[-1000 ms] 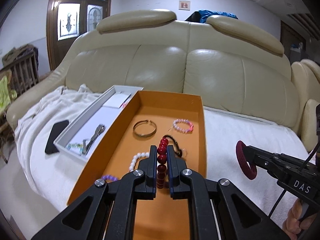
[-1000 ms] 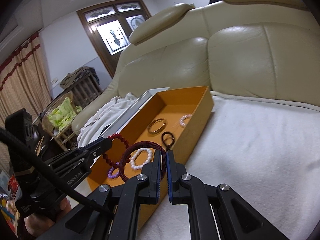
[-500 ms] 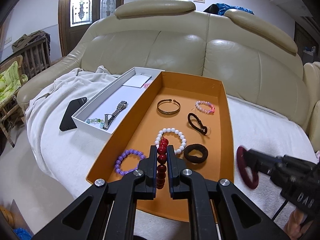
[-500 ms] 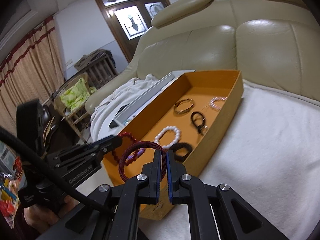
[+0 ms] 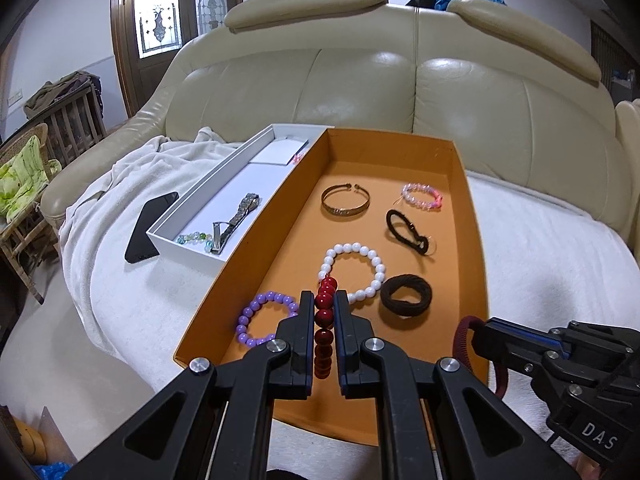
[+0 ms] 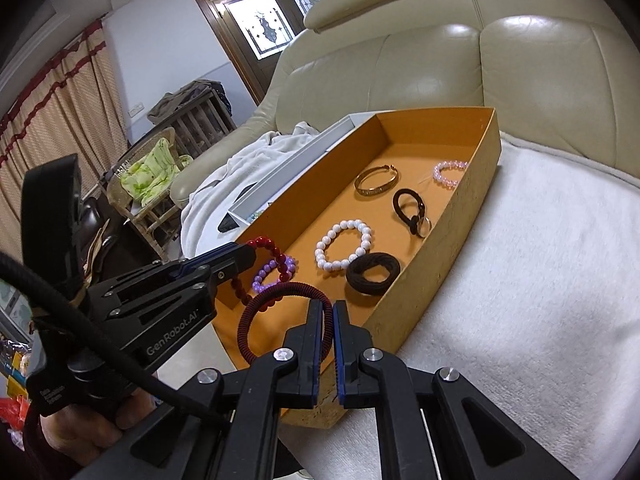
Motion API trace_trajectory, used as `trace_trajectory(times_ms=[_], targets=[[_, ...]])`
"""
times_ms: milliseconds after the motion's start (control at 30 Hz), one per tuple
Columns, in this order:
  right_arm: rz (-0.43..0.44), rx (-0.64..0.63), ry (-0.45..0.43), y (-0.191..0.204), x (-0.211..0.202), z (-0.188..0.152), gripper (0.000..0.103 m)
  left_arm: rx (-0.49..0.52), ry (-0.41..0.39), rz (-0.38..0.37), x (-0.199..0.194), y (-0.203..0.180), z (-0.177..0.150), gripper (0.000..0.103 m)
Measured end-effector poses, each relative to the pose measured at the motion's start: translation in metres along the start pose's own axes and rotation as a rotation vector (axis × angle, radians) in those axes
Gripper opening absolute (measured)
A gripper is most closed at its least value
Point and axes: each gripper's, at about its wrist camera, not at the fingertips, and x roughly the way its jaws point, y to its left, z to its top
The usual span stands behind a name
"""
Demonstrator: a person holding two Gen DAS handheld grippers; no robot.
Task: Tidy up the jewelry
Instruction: 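Lower the red bead bracelet and rubber ring into the box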
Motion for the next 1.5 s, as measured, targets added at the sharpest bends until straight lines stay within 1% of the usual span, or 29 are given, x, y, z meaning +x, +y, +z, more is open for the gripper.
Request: trace_trajectory(times_ms=[167, 667, 1500], targets=[[0.000, 0.006, 0.014, -0.001, 0.005, -0.001, 0.006, 0.009, 0.022, 0.005, 0.005, 0.000, -0.001, 0.009], [0.004, 0.009, 0.018, -0.003, 0.008, -0.002, 0.006, 0.003, 0.106, 0.010, 0.025, 0.002, -0.005, 0.009], [-0.002, -0.004, 0.020, 0.000, 0.010, -0.005, 0.006, -0.014, 0.187, 0.012, 0.042, 0.006, -0.009, 0.010]])
